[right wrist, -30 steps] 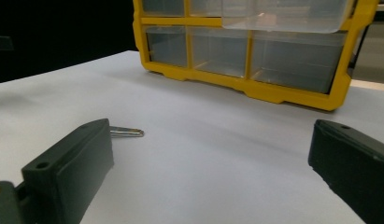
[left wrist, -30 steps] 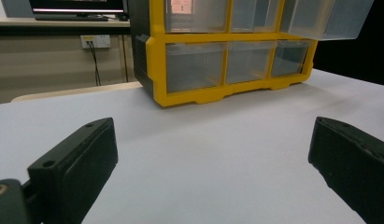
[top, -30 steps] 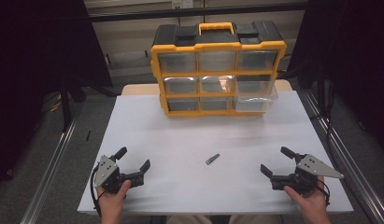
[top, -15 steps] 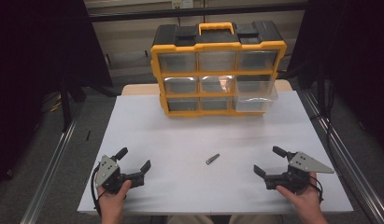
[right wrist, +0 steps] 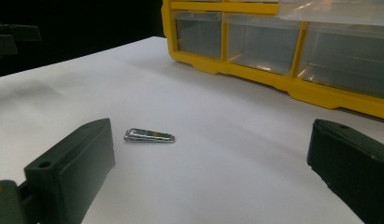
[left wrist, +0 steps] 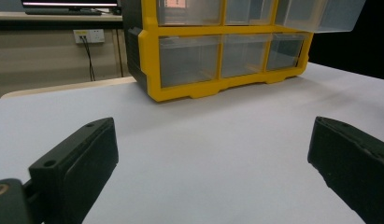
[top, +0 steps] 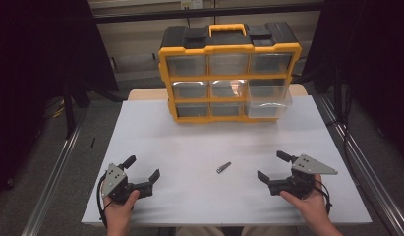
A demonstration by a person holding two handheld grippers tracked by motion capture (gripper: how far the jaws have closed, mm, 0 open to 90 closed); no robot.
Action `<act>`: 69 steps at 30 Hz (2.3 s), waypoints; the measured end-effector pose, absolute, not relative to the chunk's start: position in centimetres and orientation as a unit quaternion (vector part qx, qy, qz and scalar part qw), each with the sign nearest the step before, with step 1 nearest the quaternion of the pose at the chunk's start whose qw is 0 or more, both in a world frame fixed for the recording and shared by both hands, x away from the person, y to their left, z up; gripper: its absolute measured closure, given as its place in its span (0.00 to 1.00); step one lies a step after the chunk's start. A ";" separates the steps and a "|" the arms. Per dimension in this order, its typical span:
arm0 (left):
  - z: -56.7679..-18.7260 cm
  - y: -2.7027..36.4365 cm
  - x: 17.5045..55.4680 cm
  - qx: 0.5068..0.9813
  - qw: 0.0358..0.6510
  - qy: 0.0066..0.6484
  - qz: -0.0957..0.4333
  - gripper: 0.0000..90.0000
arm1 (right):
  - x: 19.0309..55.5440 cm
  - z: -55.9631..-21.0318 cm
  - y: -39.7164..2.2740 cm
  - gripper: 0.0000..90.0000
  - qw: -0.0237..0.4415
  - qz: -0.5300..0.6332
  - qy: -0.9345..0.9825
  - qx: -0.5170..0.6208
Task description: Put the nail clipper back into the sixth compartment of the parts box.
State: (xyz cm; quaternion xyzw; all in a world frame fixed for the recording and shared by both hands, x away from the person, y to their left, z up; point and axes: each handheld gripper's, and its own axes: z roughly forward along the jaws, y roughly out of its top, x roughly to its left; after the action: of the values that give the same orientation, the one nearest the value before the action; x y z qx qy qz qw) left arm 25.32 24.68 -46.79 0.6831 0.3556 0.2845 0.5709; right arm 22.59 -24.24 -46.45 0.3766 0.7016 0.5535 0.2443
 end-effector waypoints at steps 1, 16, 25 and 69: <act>-46.8 24.7 25.3 0.685 0.571 0.355 0.281 0.02 | 22.6 -46.4 -24.2 0.00 0.244 0.553 0.702 0.377; -46.8 24.7 25.3 0.682 0.571 0.358 0.283 0.02 | 24.0 -46.2 -21.6 0.02 0.216 0.548 0.716 0.375; -46.8 24.6 25.3 0.684 0.571 0.358 0.280 0.02 | 25.0 -46.1 -20.2 0.02 0.205 0.543 0.725 0.370; -46.9 24.3 25.2 0.684 0.571 0.360 0.277 0.02 | 29.3 -46.9 -15.4 0.15 0.118 0.479 0.819 0.293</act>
State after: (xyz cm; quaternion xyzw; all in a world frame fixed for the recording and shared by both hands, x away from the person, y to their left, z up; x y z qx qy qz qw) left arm 25.24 24.34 -46.89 0.6844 0.3597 0.2770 0.5705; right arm 29.29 -15.44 -46.91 0.2933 0.8188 0.4792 0.1183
